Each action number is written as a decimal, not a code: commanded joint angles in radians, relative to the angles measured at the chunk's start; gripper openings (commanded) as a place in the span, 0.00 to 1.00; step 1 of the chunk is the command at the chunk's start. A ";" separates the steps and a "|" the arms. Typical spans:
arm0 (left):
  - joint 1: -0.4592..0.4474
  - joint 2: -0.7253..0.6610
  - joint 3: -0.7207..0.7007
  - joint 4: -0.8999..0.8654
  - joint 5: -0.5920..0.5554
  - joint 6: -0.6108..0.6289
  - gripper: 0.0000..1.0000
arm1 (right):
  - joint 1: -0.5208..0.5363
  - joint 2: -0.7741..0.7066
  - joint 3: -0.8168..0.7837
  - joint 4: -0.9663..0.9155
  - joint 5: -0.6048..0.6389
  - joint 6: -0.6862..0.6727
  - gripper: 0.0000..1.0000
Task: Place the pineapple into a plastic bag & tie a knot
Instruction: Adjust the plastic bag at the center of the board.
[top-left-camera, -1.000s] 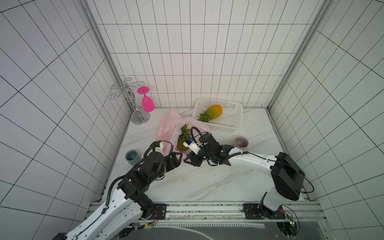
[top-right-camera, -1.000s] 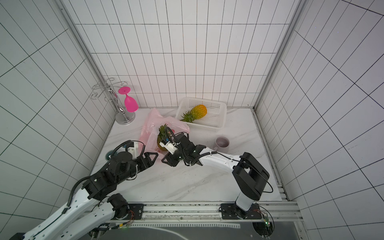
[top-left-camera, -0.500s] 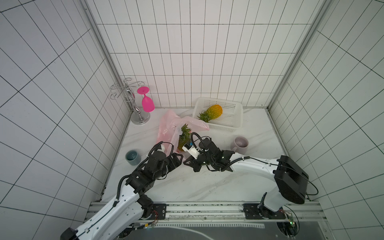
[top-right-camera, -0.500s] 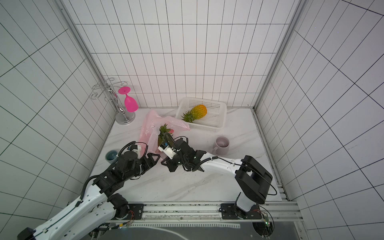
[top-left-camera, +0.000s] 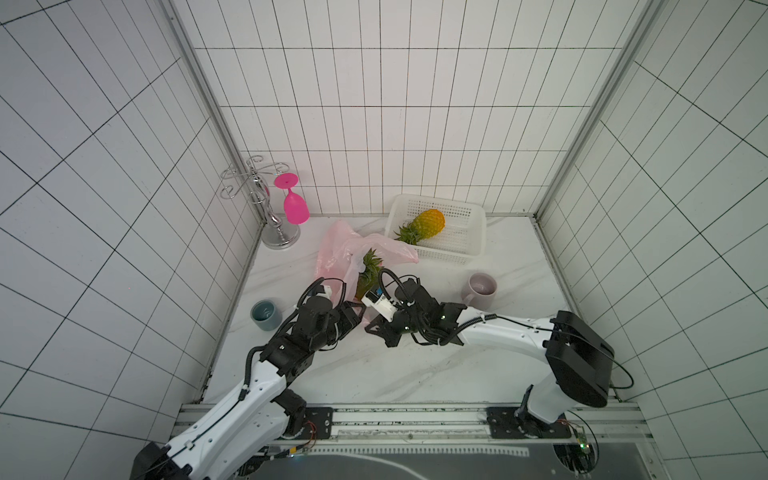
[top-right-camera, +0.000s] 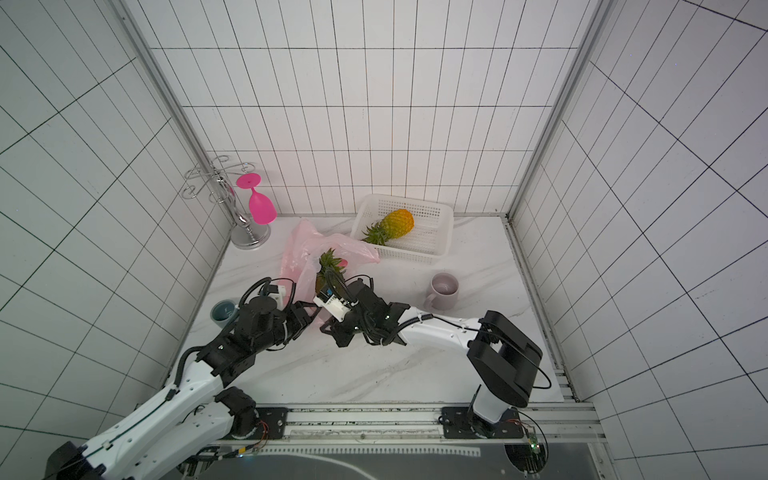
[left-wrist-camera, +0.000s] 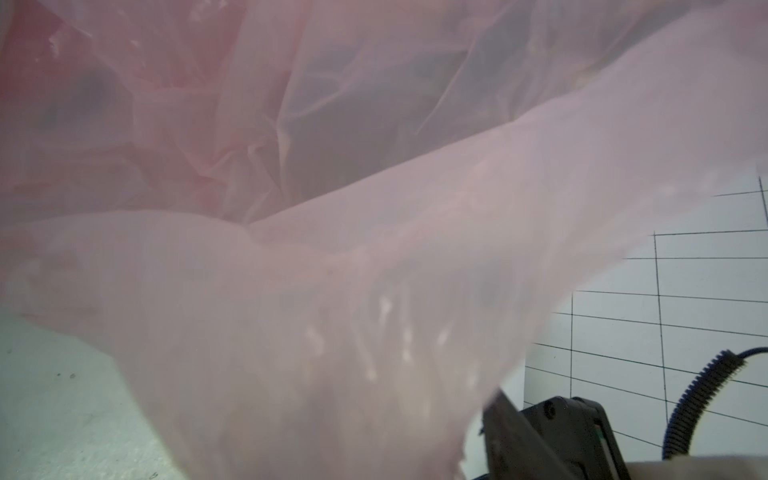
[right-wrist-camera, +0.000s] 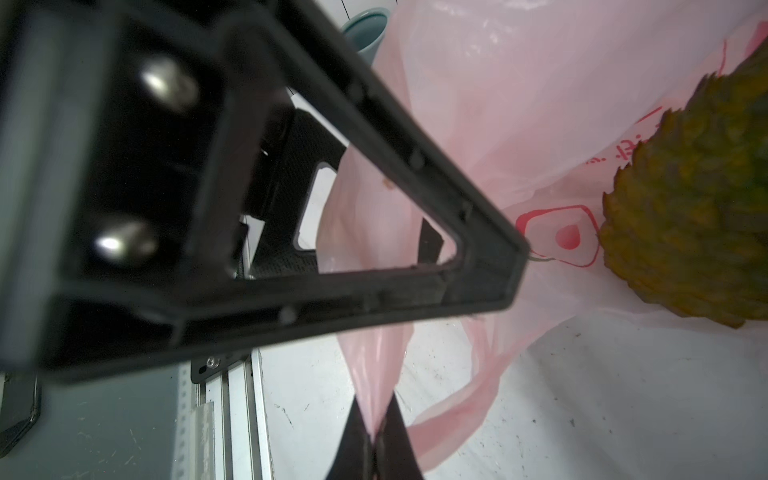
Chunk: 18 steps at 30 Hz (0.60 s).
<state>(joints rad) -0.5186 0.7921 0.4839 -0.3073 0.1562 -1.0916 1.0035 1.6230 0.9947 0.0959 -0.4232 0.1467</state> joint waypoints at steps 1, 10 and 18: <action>0.009 0.010 -0.004 0.062 0.040 0.001 0.12 | 0.003 -0.036 0.001 -0.022 0.051 -0.034 0.16; 0.031 -0.042 -0.002 0.034 0.031 0.044 0.00 | -0.292 -0.296 -0.064 -0.017 0.281 0.044 0.74; 0.034 0.007 0.018 0.025 0.068 0.075 0.00 | -0.464 -0.184 0.013 0.008 0.195 -0.022 0.85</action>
<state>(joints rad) -0.4896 0.7868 0.4835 -0.2920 0.2039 -1.0336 0.5365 1.3769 0.9901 0.1169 -0.1932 0.1699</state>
